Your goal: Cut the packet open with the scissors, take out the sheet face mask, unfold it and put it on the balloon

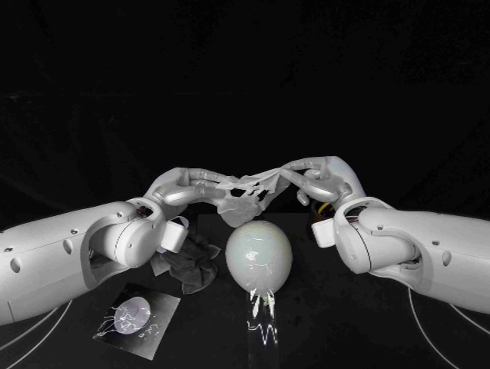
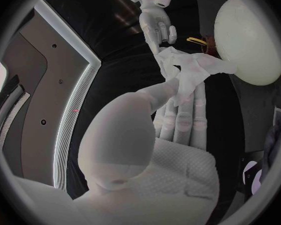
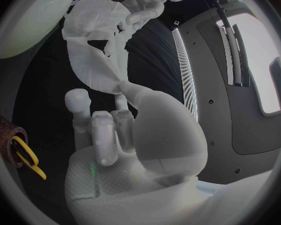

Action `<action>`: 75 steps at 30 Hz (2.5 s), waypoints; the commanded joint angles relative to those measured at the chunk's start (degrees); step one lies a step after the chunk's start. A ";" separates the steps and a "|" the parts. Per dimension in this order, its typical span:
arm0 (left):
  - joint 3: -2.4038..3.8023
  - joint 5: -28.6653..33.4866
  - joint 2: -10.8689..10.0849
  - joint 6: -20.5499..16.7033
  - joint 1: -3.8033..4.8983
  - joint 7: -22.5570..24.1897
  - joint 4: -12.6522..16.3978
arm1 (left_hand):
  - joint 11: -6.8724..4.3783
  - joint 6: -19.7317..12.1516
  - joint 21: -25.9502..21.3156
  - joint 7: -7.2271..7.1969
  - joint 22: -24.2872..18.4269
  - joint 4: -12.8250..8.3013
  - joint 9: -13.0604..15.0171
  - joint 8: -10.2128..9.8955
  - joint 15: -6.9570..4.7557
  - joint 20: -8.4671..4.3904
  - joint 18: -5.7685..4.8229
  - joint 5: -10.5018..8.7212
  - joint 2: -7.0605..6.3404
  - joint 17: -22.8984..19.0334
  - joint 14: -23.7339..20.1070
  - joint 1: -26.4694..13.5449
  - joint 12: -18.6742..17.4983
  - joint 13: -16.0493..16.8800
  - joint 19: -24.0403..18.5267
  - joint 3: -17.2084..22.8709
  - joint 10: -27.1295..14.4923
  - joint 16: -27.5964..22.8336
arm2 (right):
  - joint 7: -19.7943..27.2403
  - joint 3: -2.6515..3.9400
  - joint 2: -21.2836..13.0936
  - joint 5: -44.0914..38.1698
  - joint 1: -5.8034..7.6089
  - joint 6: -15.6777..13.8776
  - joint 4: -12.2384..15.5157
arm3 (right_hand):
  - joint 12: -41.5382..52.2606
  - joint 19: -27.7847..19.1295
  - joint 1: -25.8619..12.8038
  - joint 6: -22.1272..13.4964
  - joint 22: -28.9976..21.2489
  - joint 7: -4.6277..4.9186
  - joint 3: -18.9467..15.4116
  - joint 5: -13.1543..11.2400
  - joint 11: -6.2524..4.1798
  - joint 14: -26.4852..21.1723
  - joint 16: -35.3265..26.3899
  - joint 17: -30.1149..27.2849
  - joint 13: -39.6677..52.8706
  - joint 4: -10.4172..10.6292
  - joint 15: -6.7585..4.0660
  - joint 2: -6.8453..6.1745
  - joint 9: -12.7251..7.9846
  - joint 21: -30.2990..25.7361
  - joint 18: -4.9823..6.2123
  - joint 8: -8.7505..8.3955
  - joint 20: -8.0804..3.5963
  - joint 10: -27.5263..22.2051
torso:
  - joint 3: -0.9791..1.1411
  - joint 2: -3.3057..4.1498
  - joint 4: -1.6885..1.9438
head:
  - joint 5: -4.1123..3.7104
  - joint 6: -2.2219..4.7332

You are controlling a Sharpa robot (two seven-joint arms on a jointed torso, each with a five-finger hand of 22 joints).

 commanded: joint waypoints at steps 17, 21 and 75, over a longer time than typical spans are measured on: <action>0.55 2.67 2.04 1.48 0.58 1.43 -4.05 | 1.58 -2.55 2.04 1.49 0.84 -0.39 -0.51 -1.59 0.71 0.29 0.92 0.18 -0.04 1.01 -1.31 -0.33 -3.36 -0.30 -1.37 1.73 -3.86 1.78 | -7.50 0.12 1.86 -3.04 5.58 10.76 -5.50 | -0.28 -0.37 0.20 0.02 0.09 0.01 0.56 0.26 -0.32 5.72 0.25 14.49 12.03 -0.57 -0.24 0.06 0.23 -0.32 1.03 0.30 -0.18 4.50 | 0.00 -0.13 0.00 | -0.81 1.95; 0.54 3.02 2.62 1.40 0.58 1.53 -5.03 | 1.78 -3.03 2.33 1.69 0.94 -0.46 -0.53 -1.80 0.84 0.41 0.94 0.17 -0.14 1.17 -1.48 -0.30 -3.73 -0.24 -1.55 1.88 -4.49 2.03 | -8.13 0.14 2.68 -3.38 6.61 10.70 -6.88 | -0.30 -0.29 0.22 0.03 0.15 0.01 0.60 0.26 -0.32 5.73 0.25 14.50 12.02 -0.63 -0.24 0.04 0.25 -0.24 1.01 0.33 -0.19 4.50 | 0.00 -0.19 0.06 | -0.92 2.34; -0.90 -10.35 7.77 3.13 -1.51 -7.41 -14.22 | 7.89 -18.60 -25.32 -1.89 -16.51 14.77 2.18 3.20 10.57 10.10 -2.40 0.25 -3.59 -6.44 -30.96 -0.35 0.87 0.14 -11.07 -27.46 -28.22 -6.70 | -13.60 0.68 9.03 -12.83 10.44 22.96 -15.17 | 0.13 0.50 0.36 0.04 0.70 -0.01 1.11 0.26 -0.36 6.00 0.45 15.10 12.27 -1.41 -0.31 -0.05 0.47 0.48 0.86 0.65 -0.36 4.70 | -0.15 -0.17 0.08 | -1.31 3.82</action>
